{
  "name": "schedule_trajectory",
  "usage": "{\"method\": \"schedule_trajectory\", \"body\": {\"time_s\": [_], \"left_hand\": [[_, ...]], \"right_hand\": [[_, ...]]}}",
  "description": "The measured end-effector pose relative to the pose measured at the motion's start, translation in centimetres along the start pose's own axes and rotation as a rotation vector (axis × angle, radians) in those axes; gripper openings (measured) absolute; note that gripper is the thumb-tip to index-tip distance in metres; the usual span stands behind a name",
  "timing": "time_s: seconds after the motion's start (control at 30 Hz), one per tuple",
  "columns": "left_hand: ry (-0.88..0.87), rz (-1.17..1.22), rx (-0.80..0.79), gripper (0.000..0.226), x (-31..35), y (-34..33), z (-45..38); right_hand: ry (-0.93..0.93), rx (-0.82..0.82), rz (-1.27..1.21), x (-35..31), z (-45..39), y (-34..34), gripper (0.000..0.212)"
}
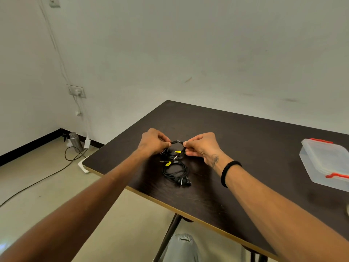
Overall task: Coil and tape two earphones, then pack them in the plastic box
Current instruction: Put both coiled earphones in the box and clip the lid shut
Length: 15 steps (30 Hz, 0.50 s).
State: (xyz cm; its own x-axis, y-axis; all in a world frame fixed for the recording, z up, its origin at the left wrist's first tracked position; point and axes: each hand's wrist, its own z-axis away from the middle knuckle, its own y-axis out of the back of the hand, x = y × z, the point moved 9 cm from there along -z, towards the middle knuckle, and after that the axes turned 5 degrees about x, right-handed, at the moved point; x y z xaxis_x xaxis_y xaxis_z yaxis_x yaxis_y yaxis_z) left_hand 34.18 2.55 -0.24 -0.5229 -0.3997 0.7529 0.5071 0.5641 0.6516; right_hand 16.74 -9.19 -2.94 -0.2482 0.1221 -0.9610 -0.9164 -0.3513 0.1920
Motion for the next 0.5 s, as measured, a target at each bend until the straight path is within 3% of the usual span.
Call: {"method": "schedule_trajectory", "body": {"time_s": [0.3,0.5], "left_hand": [[-0.188,-0.083,0.109,0.013,3.7,-0.3,1.2],[-0.374,0.026,0.020,0.014,11.5,-4.2,3.9]], "right_hand": [[0.029,0.076,0.032,0.1,0.4,2.8,0.013],[0.075,0.162,0.020,-0.7,2.1,9.4,0.012]]}}
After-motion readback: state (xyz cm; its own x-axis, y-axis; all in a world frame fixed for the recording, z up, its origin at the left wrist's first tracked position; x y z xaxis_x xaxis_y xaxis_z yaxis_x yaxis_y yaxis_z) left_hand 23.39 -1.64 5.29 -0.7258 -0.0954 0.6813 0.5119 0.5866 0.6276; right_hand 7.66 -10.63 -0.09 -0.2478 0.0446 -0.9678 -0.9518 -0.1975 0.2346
